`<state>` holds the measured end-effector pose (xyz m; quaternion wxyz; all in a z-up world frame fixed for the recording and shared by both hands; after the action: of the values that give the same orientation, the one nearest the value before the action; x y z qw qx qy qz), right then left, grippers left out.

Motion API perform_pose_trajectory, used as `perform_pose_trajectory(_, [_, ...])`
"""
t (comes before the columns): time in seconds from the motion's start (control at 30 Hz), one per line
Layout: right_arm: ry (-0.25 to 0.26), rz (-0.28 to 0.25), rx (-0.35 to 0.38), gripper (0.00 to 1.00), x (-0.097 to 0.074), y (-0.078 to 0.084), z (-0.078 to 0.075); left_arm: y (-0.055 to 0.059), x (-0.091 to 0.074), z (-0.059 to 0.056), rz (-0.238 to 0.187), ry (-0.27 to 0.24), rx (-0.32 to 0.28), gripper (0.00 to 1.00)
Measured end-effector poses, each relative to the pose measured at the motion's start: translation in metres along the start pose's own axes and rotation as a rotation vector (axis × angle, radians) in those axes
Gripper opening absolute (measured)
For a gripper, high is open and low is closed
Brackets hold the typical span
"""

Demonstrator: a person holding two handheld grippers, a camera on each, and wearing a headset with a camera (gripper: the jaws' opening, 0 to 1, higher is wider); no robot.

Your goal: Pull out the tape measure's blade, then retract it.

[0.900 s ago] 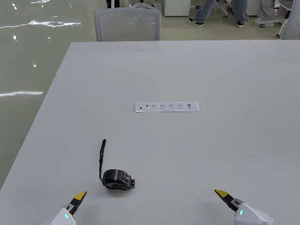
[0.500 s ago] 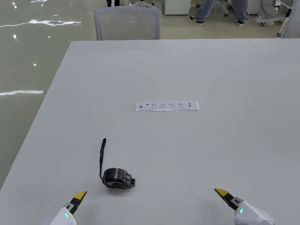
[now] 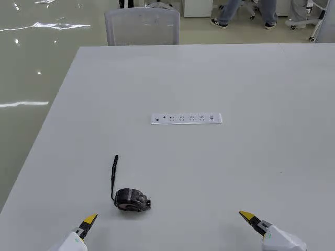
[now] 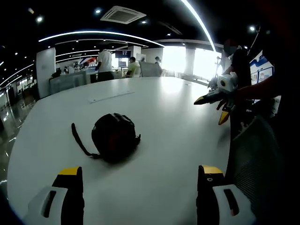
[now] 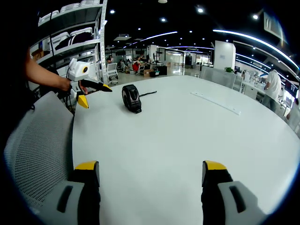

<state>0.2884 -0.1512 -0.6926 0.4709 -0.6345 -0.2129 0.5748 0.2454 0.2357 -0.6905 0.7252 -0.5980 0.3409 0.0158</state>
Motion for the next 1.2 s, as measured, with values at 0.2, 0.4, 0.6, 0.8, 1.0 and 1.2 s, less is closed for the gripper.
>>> perform_pose_trajectory(0.2, [-0.013,0.006,-0.009,0.90,0.002,0.000,-0.002,-0.001,0.004,0.000,0.002,-0.011,-0.004,0.98])
perform_pose_trajectory(0.4, [-0.034,0.017,-0.022,0.88,0.005,-0.003,-0.005,-0.004,0.009,0.001,0.002,-0.007,0.008,0.96])
perform_pose_trajectory(0.6, [-0.061,0.031,-0.045,0.85,0.010,-0.007,-0.011,-0.011,0.013,0.005,0.005,0.013,0.035,0.95])
perform_pose_trajectory(0.8, [-0.099,0.049,-0.086,0.80,0.018,-0.014,-0.018,-0.015,0.017,0.011,0.028,0.050,0.083,0.90])
perform_pose_trajectory(1.0, [-0.126,0.060,-0.107,0.75,0.025,-0.020,-0.023,-0.019,0.021,0.016,0.044,0.071,0.099,0.83])
perform_pose_trajectory(1.2, [-0.174,0.079,-0.164,0.71,0.044,-0.034,-0.031,-0.026,0.029,0.025,0.091,0.115,0.173,0.76])
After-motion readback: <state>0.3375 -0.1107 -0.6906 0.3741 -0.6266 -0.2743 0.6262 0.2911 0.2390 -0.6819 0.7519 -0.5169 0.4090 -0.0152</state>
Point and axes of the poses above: the centre of the closed fingertips' face, and the gripper's own axes: x roughly forward along the fingers, z roughly to its left, y roughly out of its underside, the point moved 9 cm from there along -x, roughly backward along the fingers, and after that the axes turned 11 degrees about -y, right-handed, at the moved point
